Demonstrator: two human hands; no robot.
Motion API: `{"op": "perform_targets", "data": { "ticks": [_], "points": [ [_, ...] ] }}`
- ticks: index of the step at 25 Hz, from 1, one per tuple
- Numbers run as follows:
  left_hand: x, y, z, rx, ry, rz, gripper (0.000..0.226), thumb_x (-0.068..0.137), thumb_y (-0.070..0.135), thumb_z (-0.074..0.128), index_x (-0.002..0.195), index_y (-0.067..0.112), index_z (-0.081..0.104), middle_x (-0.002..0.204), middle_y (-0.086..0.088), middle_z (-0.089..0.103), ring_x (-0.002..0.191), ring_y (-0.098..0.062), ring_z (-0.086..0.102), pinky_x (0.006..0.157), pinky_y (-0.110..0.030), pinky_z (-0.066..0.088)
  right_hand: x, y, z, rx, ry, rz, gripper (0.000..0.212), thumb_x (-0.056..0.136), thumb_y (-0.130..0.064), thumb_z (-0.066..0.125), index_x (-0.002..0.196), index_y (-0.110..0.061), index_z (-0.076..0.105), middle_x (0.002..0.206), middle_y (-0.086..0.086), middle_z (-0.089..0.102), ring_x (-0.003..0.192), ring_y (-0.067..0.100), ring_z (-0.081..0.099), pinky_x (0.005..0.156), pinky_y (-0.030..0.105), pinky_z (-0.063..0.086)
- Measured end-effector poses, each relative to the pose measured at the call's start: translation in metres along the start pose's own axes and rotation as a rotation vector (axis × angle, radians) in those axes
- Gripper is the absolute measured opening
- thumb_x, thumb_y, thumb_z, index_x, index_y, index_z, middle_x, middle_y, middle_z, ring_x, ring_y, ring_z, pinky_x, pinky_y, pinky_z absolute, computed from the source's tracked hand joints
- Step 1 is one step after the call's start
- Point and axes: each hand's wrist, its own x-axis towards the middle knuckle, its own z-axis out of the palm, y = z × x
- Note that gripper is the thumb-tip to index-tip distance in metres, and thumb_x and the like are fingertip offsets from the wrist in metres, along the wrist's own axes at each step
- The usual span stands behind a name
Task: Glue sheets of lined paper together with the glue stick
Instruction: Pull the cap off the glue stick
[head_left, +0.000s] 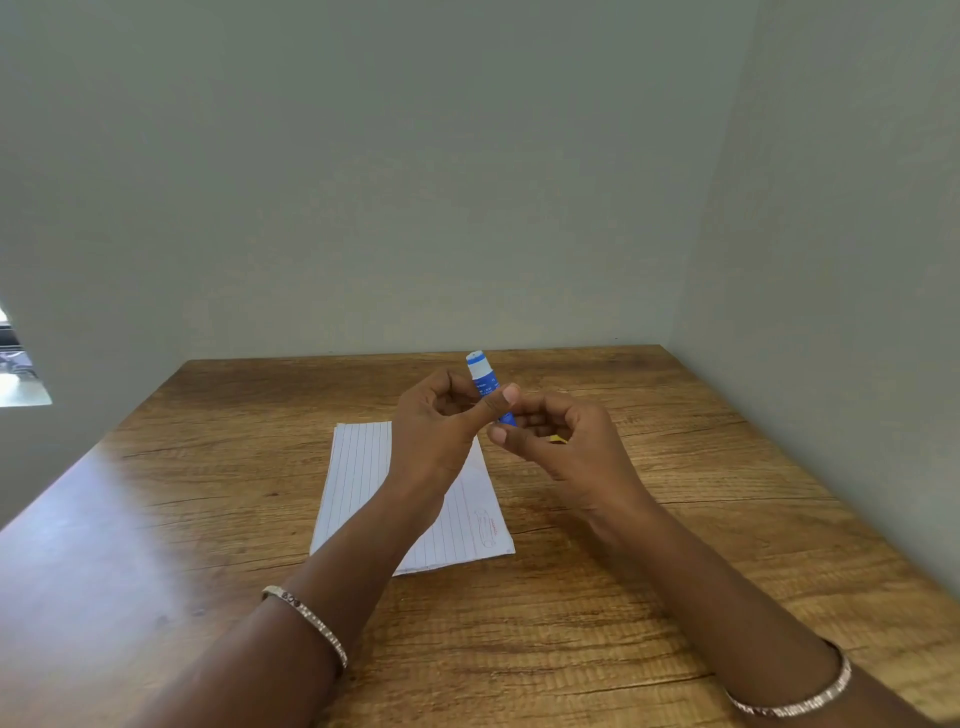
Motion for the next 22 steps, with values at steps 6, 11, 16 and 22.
{"op": "perform_targets", "data": {
  "ticks": [6,11,16,22],
  "points": [
    [0.0,0.001,-0.001,0.126,-0.1,0.038,0.047,0.064,0.045,0.085,0.102,0.023,0.069,0.1,0.006,0.075,0.093,-0.01,0.07,0.078,-0.026,0.053,0.002,0.003,-0.003,-0.181,0.064,-0.03,0.024,0.084,-0.03,0.082,0.108,-0.028,0.078,0.096,-0.009,0.078,0.094,0.008,0.07,0.082,0.029,0.058],
    [-0.002,0.002,-0.009,0.276,-0.064,0.07,0.041,0.075,0.052,0.077,0.103,0.023,0.069,0.099,0.011,0.072,0.091,-0.004,0.066,0.073,-0.017,0.046,0.004,0.005,-0.011,-0.234,0.133,0.024,0.035,0.084,-0.026,0.083,0.116,-0.021,0.069,0.102,-0.008,0.076,0.092,0.006,0.071,0.079,0.018,0.054],
    [-0.002,-0.009,-0.015,0.469,-0.034,0.115,0.027,0.083,0.04,0.076,0.1,0.021,0.07,0.094,0.012,0.07,0.085,-0.004,0.064,0.066,-0.013,0.04,0.001,0.009,-0.01,-0.435,0.08,0.048,0.028,0.083,-0.029,0.084,0.104,-0.021,0.067,0.085,-0.017,0.063,0.076,-0.004,0.06,0.064,0.005,0.041],
    [-0.003,-0.014,-0.022,0.542,-0.003,0.135,0.021,0.085,0.032,0.076,0.101,0.02,0.07,0.091,0.009,0.07,0.082,-0.007,0.064,0.07,-0.02,0.047,0.0,0.014,-0.007,-0.602,0.017,-0.005,0.027,0.086,-0.027,0.082,0.107,-0.015,0.07,0.09,-0.007,0.066,0.078,0.004,0.061,0.066,0.011,0.043]
  ]
}}
